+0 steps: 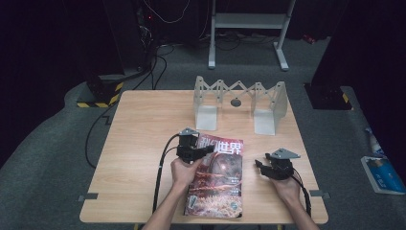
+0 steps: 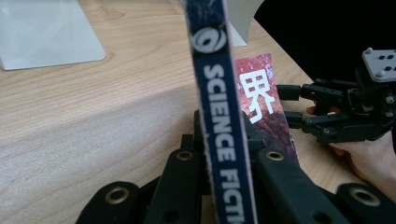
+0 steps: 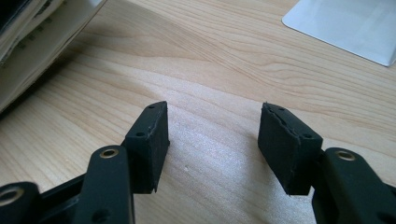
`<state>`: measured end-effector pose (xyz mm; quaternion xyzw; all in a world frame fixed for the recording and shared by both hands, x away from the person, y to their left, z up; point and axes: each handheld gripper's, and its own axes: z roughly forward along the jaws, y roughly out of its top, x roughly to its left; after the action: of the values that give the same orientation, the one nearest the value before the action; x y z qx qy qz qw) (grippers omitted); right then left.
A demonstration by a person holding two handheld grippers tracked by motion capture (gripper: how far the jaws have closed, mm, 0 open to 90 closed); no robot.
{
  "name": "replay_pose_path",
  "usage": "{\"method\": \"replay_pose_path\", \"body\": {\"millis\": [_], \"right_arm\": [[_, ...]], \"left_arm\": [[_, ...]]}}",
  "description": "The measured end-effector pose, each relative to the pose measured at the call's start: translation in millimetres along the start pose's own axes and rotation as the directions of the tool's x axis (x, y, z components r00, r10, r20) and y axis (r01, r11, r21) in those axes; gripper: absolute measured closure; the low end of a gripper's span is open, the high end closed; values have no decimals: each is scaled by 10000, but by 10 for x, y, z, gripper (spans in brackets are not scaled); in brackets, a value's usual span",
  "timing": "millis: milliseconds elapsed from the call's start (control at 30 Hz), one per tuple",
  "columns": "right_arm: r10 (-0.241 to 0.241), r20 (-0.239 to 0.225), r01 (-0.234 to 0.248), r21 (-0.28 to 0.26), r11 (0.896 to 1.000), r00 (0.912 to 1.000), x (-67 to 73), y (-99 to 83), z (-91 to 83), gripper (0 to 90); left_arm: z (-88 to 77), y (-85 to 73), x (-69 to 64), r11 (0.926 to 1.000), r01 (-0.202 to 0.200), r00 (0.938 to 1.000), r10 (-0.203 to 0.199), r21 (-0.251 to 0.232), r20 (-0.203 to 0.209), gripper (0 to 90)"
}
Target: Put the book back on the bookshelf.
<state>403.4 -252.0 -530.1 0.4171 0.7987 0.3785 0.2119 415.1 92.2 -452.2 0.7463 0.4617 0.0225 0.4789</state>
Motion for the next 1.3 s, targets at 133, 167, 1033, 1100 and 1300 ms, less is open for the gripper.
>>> {"method": "replay_pose_path", "body": {"millis": [133, 167, 1033, 1100, 1300], "right_arm": [[84, 25, -84, -134, 9999, 10000, 4, -19, 3, 415], [84, 25, -84, -134, 9999, 10000, 4, -19, 3, 415], [-113, 75, 115, -333, 9994, 9999, 46, -42, 1, 424], [-108, 75, 111, -341, 9994, 9999, 48, -42, 1, 426], [-121, 42, 122, -340, 9993, 9999, 49, -42, 1, 438]], "left_arm": [[-59, 53, -76, 9998, -169, 9998, 170, -89, 73, 837], [-59, 53, -76, 9998, -169, 9998, 170, -89, 73, 837], [-254, 250, -272, 9974, -651, 9970, 662, -300, 393, 837], [-269, 270, -293, 9968, -725, 9966, 737, -323, 374, 837], [-298, 315, -334, 9959, -844, 9957, 855, -313, 367, 838]]}}
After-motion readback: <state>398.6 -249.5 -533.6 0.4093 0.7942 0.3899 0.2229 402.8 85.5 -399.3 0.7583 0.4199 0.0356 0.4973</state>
